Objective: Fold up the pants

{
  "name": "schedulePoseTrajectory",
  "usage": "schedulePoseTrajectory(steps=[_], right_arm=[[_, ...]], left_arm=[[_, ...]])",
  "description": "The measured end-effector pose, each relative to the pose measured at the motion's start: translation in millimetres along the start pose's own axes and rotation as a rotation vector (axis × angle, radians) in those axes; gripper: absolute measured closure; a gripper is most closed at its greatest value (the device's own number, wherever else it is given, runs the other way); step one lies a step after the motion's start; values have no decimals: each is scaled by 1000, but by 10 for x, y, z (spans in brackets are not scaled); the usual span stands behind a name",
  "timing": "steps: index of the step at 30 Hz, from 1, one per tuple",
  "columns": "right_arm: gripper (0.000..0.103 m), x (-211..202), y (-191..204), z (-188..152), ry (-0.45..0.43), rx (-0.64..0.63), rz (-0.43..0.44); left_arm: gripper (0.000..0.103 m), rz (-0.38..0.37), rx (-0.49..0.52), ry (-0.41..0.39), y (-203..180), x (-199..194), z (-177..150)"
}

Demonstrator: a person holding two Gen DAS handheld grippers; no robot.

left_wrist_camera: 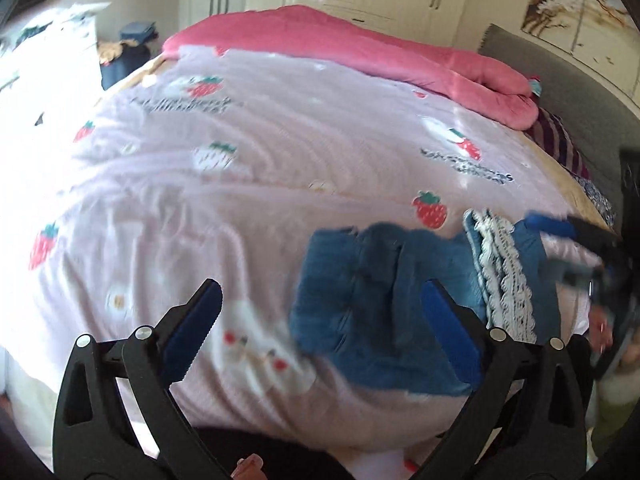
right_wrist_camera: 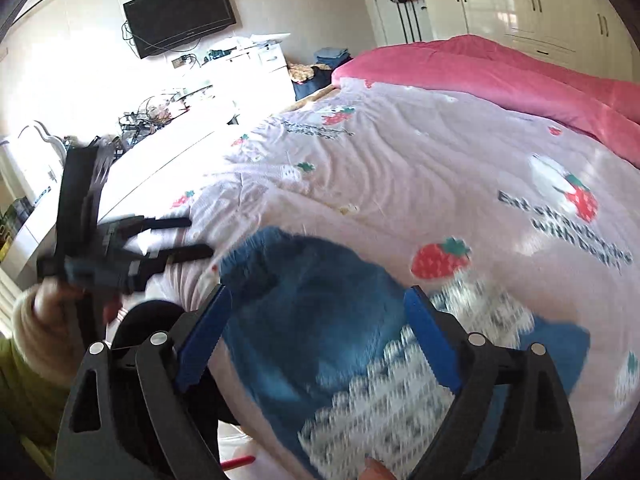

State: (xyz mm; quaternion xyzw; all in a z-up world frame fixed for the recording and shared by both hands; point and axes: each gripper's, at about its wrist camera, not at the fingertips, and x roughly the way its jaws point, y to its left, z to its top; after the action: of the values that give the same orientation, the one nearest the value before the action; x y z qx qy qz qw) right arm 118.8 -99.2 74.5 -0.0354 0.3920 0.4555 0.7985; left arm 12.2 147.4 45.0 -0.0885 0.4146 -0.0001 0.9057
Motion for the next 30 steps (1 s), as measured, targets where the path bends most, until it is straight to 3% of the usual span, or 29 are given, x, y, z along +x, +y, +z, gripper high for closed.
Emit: schedulePoseTrajectory(steps=[6, 9, 11, 15, 17, 18, 21, 24, 26, 28, 30], right_arm=[[13, 811, 217, 435, 164, -97, 75], [13, 1226, 311, 486, 274, -118, 68], [12, 1420, 334, 487, 299, -126, 39], [13, 1835, 287, 486, 439, -100, 66], [39, 1982, 235, 436, 485, -62, 107], [63, 2017, 234, 411, 492, -56, 119], [71, 1882, 281, 422, 449, -79, 122], [73, 1530, 262, 510, 357, -52, 175], [73, 1262, 229, 564, 296, -50, 202], [73, 1011, 151, 600, 242, -35, 210], [73, 737, 49, 604, 185, -37, 211]], left_arm=[[10, -187, -143, 82, 15, 205, -379], [10, -243, -190, 119, 10, 364, -464], [10, -266, -231, 132, 23, 457, -496], [10, -362, -318, 137, 87, 599, -526], [11, -377, -340, 126, 120, 637, -519], [11, -386, -346, 120, 125, 639, -517], [13, -382, -342, 112, 136, 649, -516], [20, -372, -343, 101, 132, 646, -505], [46, -375, -338, 90, 101, 637, -475], [61, -397, -330, 77, 34, 607, -435], [64, -418, -301, 48, -87, 512, -370]])
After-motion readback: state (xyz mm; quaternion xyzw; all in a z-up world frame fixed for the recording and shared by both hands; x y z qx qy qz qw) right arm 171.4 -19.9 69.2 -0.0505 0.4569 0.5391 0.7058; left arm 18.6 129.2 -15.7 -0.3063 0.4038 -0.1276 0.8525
